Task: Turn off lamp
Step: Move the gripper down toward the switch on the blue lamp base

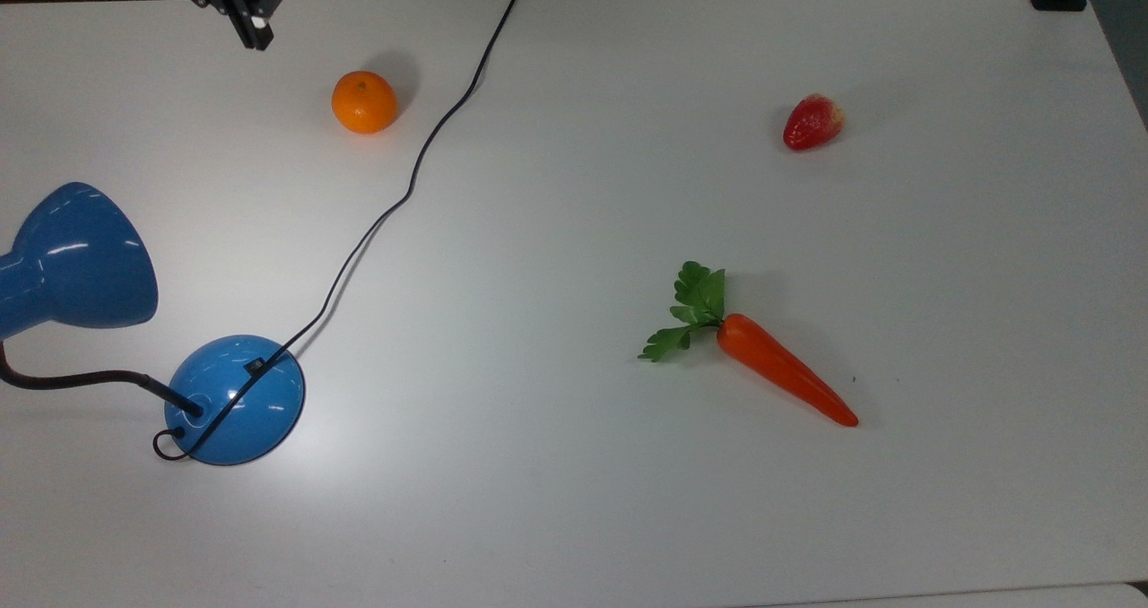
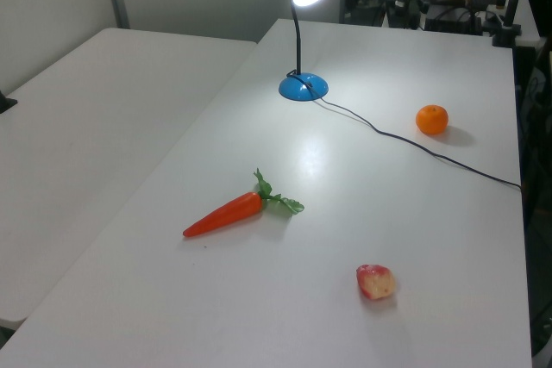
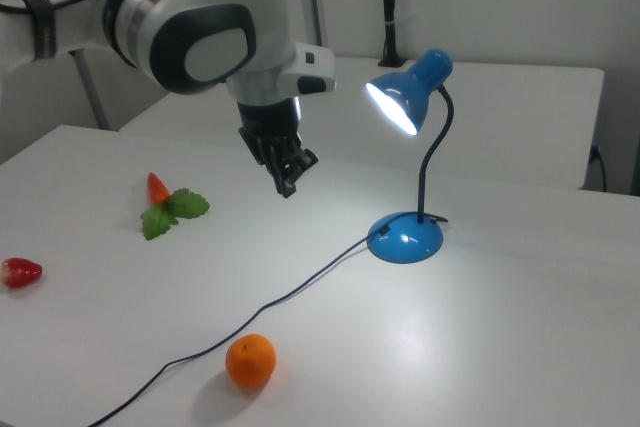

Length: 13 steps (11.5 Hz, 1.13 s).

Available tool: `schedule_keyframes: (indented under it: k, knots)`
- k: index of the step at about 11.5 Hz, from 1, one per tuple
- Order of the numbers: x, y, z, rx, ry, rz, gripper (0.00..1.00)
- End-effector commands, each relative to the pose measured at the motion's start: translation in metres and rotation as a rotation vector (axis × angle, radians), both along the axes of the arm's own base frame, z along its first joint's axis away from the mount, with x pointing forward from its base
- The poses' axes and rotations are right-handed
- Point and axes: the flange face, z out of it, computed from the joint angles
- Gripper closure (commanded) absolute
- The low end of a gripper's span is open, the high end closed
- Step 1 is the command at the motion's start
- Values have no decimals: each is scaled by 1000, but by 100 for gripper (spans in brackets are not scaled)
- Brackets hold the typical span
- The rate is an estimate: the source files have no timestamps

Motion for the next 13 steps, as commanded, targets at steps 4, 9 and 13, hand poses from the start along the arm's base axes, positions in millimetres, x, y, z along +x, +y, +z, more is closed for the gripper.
schedule_keyframes:
  k: [4, 9, 13]
  knots:
    - [63, -1, -77, -23, -126, -176, 89]
    - [93, 0, -115, -54, -221, -228, 89]
    - [115, 14, -152, -71, -290, -259, 89]
